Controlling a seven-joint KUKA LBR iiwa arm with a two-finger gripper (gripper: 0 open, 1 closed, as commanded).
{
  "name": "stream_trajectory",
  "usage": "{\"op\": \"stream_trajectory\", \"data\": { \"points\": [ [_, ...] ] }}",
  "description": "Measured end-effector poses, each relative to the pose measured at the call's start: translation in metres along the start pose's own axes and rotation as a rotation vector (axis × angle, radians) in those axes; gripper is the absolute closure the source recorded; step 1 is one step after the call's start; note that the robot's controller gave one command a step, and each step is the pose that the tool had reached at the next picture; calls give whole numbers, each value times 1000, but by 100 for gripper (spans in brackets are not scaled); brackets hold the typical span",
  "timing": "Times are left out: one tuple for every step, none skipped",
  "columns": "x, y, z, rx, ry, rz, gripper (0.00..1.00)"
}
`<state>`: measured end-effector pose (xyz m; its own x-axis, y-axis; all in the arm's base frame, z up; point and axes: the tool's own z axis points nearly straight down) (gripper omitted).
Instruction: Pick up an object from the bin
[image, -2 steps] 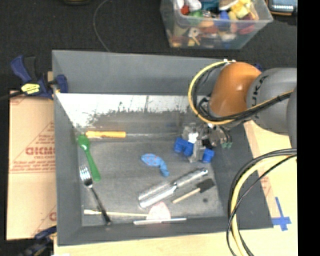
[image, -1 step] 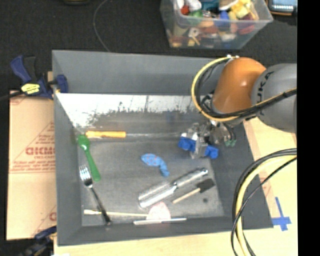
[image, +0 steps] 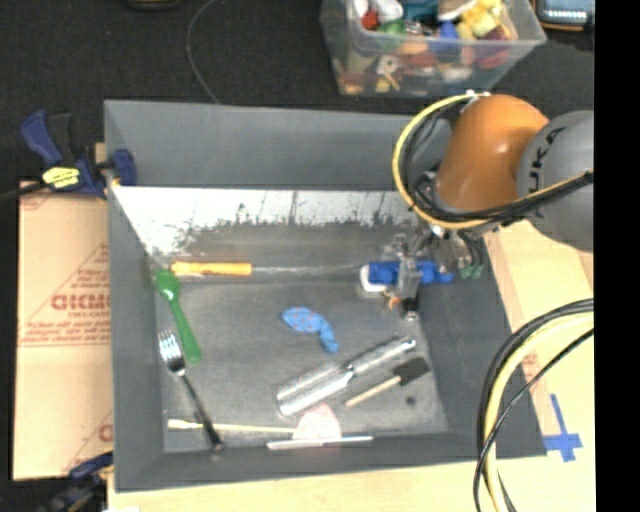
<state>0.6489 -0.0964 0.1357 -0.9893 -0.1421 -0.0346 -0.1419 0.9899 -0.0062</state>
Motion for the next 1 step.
{"op": "stream_trajectory", "data": {
  "points": [
    [-1, -1, -32, 1, 0, 1, 100]
  ]
}}
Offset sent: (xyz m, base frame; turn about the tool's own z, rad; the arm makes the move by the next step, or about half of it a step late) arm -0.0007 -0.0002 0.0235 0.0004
